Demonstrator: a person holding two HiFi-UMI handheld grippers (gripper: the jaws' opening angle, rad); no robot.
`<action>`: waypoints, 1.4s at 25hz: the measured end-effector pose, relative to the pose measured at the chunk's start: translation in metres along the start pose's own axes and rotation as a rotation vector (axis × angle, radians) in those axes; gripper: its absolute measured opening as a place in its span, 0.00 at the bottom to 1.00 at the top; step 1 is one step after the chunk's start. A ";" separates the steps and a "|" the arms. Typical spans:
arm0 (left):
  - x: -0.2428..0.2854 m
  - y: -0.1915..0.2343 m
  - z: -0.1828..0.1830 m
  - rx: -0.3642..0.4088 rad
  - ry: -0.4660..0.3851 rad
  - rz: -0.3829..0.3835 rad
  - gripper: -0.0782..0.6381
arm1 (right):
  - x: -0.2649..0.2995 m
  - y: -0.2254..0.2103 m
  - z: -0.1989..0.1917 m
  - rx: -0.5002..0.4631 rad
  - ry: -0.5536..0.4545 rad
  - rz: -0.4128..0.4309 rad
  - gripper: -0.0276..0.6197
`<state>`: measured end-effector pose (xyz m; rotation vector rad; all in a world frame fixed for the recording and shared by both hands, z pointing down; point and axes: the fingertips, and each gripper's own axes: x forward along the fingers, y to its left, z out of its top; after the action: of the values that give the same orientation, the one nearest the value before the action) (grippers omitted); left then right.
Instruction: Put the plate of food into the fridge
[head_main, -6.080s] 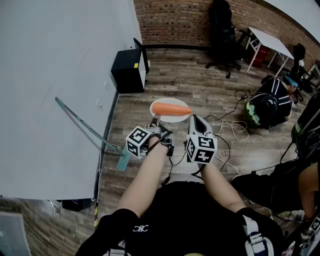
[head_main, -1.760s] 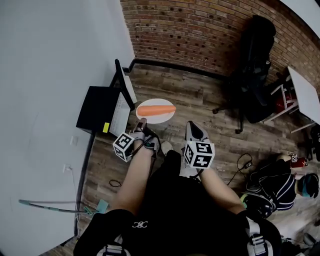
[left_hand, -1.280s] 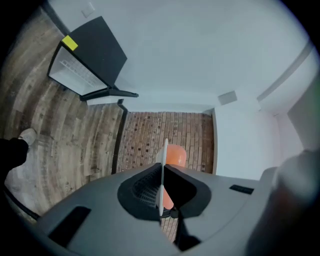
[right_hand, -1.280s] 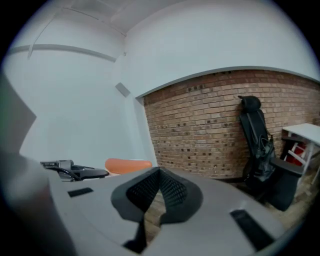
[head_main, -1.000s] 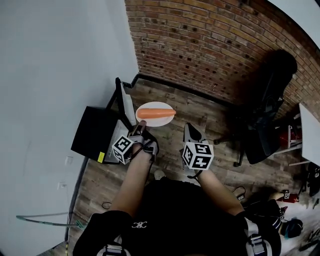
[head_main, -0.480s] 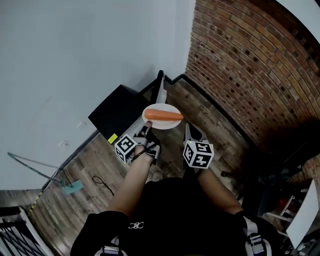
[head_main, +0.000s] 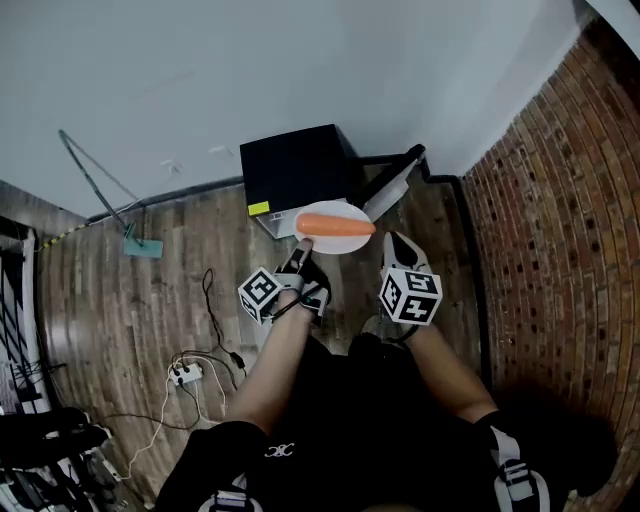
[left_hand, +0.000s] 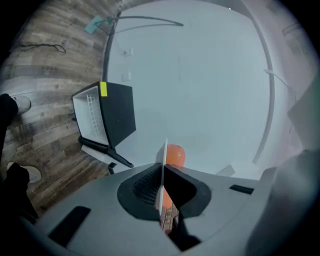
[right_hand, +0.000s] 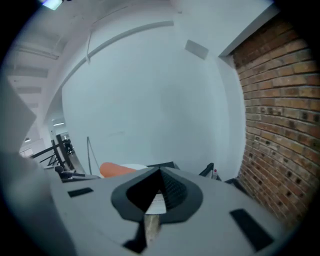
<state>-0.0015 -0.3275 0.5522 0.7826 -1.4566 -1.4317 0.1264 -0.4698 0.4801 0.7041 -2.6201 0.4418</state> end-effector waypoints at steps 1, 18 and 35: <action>-0.007 0.009 0.004 -0.005 -0.029 0.008 0.13 | 0.007 0.004 -0.007 -0.022 0.018 0.029 0.06; 0.017 0.178 0.096 -0.068 -0.147 0.057 0.13 | 0.128 0.066 -0.116 -0.108 0.119 0.195 0.06; 0.222 0.450 0.182 -0.001 -0.179 -0.052 0.14 | 0.349 -0.039 -0.356 -0.080 0.045 0.199 0.06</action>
<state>-0.1795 -0.4023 1.0498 0.7112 -1.5802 -1.5743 -0.0295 -0.5041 0.9541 0.4052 -2.6592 0.4018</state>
